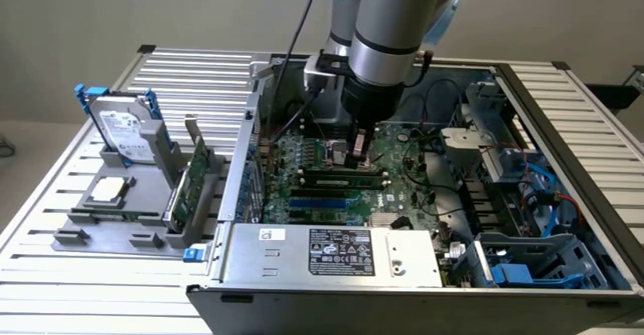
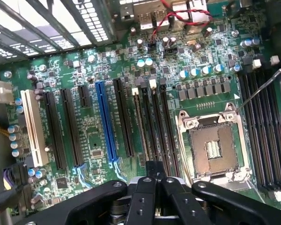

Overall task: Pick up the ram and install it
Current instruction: 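Press down the ram until it locks into place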

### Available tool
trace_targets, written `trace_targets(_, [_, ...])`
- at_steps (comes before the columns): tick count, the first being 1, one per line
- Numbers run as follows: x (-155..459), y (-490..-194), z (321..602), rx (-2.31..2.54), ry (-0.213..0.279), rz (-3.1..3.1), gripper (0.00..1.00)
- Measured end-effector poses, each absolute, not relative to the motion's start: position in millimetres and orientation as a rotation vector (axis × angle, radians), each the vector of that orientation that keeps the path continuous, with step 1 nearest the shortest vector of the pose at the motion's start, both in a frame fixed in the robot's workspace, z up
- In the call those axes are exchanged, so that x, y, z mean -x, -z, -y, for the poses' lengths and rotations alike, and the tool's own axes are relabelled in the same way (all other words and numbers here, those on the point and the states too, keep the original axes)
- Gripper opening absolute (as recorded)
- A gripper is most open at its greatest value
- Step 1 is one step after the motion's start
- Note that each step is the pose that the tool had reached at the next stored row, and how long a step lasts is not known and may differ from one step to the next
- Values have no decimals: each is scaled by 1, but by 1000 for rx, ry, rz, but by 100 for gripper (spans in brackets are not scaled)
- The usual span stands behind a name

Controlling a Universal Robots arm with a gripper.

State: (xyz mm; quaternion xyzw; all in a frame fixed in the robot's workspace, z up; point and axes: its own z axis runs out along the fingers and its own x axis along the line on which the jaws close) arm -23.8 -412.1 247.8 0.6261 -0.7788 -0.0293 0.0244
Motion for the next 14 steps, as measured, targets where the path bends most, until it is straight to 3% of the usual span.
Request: trace_targets(14, [24, -248, 412, -1692, 97, 2595, 11])
